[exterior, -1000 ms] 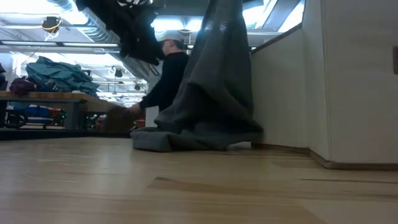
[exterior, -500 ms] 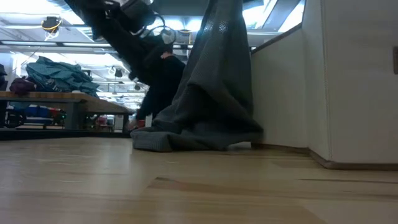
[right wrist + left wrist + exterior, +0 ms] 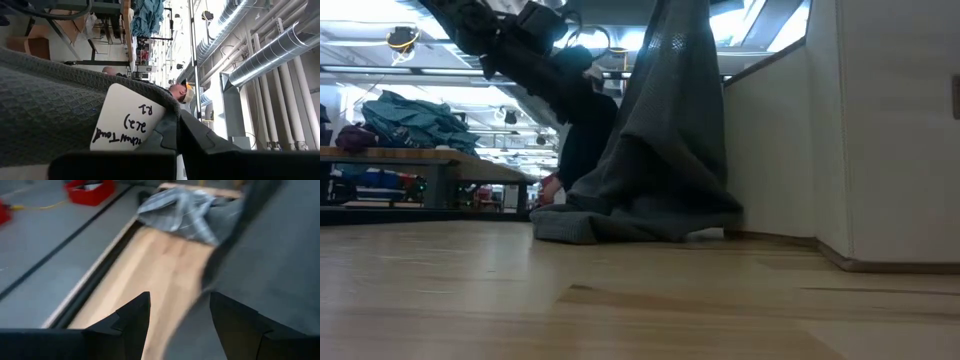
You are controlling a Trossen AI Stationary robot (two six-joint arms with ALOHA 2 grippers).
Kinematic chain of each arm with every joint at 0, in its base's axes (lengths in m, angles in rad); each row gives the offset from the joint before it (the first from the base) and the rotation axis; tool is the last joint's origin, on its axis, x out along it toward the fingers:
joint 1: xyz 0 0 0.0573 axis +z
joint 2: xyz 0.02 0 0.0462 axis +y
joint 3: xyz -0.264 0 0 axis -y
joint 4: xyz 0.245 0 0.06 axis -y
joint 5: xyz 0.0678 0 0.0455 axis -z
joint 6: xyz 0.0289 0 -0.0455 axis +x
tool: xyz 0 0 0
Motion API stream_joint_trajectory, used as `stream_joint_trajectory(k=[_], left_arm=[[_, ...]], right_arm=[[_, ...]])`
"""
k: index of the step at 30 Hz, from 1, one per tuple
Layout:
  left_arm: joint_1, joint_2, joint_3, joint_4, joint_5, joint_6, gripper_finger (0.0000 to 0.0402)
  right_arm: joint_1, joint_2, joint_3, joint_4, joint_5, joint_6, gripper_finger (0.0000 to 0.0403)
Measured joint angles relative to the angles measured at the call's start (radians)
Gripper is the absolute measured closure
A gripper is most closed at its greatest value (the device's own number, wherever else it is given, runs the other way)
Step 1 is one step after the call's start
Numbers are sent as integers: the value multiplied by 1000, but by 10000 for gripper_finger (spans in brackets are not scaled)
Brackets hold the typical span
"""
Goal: Fold towel
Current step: Fold the gray towel
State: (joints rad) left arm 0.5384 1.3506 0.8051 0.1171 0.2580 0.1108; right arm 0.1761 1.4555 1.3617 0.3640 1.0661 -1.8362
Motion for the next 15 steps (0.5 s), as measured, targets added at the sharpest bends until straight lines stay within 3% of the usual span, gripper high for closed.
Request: stream_joint_trajectory(k=[15], left_arm=[[5, 3, 0, 66, 163, 73, 204]], right_arm=[[0, 0, 0, 0, -57, -1, 397]])
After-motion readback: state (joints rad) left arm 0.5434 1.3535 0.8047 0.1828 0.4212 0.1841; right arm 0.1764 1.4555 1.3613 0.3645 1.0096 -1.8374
